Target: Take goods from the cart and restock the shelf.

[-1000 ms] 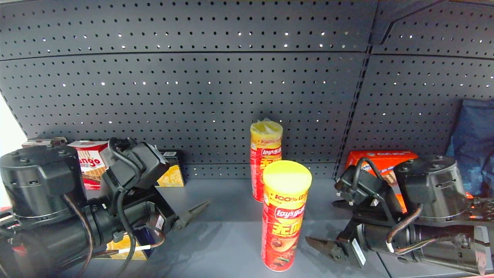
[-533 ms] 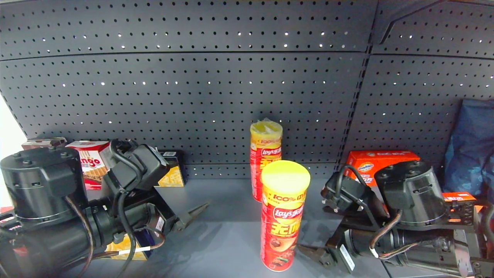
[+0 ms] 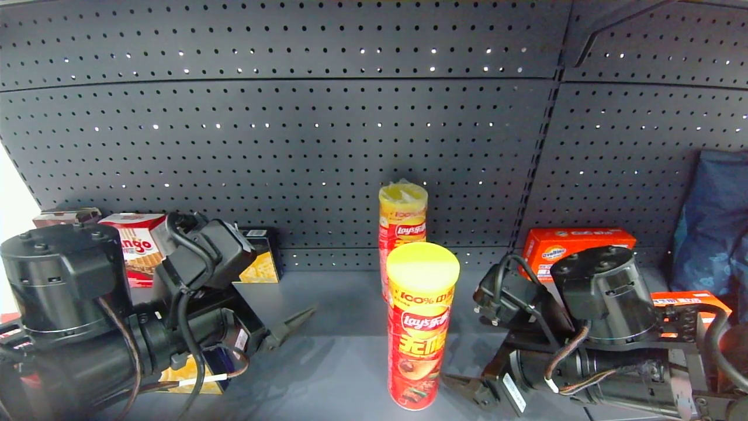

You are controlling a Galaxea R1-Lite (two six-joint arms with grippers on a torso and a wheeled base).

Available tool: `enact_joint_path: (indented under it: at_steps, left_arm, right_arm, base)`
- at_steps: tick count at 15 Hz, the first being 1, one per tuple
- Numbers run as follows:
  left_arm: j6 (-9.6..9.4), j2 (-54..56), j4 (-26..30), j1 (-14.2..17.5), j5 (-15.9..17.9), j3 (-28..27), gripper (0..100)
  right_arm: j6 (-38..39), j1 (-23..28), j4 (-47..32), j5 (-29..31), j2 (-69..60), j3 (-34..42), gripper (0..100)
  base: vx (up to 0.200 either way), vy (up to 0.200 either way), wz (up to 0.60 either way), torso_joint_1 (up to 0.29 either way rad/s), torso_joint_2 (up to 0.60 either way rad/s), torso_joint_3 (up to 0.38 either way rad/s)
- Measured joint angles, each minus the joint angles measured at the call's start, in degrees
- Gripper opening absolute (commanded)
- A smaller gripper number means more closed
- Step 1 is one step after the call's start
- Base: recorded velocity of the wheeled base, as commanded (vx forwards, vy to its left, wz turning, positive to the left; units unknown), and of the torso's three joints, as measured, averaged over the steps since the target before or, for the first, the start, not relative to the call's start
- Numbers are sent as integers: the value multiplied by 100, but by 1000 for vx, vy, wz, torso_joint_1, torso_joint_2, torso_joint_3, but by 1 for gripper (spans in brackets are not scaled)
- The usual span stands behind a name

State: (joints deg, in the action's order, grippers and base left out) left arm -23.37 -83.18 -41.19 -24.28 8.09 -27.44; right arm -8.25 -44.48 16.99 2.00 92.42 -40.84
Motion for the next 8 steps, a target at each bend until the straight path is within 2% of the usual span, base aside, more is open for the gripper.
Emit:
enact_joint_path:
  at_steps: [8]
  left_arm:
    - [0,18,-2,59,0,16,100]
  right_arm:
    - [0,132,30,62,46,-76,100]
  base:
    - [0,0,0,0,0,0]
